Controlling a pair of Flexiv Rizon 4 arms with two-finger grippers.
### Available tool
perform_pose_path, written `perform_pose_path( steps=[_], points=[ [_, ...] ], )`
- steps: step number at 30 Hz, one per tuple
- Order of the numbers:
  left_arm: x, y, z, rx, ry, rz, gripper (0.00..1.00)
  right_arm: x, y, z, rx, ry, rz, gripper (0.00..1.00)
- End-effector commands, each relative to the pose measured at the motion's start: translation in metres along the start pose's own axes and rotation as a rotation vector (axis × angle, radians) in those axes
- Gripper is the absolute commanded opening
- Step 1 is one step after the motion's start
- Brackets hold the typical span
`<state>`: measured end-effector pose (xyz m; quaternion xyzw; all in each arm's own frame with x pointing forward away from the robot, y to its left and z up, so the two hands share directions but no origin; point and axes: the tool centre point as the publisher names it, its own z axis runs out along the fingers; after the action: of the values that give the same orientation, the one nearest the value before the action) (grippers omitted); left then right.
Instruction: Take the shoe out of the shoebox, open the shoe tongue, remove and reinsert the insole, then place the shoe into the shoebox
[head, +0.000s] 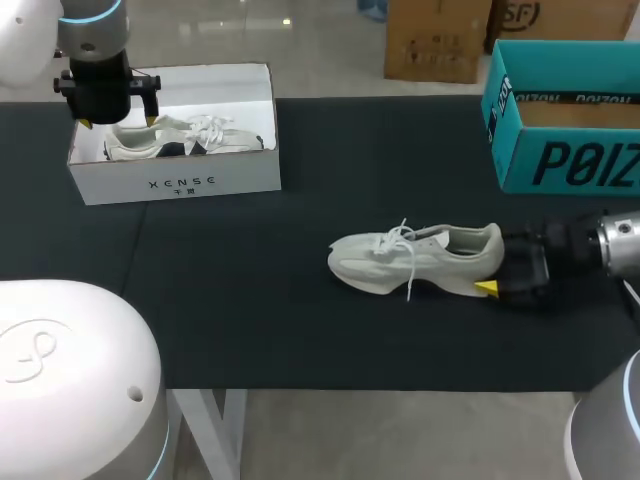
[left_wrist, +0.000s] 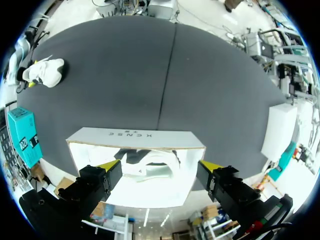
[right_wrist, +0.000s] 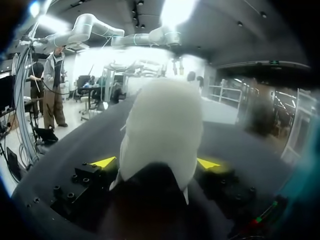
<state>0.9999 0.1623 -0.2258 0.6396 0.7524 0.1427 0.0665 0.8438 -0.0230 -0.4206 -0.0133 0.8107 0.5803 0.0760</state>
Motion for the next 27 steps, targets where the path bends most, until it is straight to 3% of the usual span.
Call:
perform_pose_path(
  steps=[1,6,7,9,27],
  points=[
    [-0.0001,0.0001,0.0000,0.000,0.002,0.000,1.00,-0.0064,-0.0018,0.0033,0.003,0.019,-0.001,1.00],
    [-0.0001,0.0001,0.0000,0.000,0.002,0.000,1.00,-0.0048,-0.0070,0.0063,0.007,0.029,0.011,1.00],
    [-0.0001,0.0001,0.0000,0.000,0.002,0.000,1.00,-0.0050,-0.0076,0.0070,0.006,0.030,0.013,0.53],
    [-0.0001,0.0001,0.0000,0.000,0.002,0.000,1.00,-0.0055,-0.0082,0.0083,0.003,0.035,0.011,0.00],
    [-0.0001,0.0001,0.0000,0.000,0.002,0.000,1.00,-0.0055,-0.0082,0.0101,0.009,0.032,0.019,0.00]
  ],
)
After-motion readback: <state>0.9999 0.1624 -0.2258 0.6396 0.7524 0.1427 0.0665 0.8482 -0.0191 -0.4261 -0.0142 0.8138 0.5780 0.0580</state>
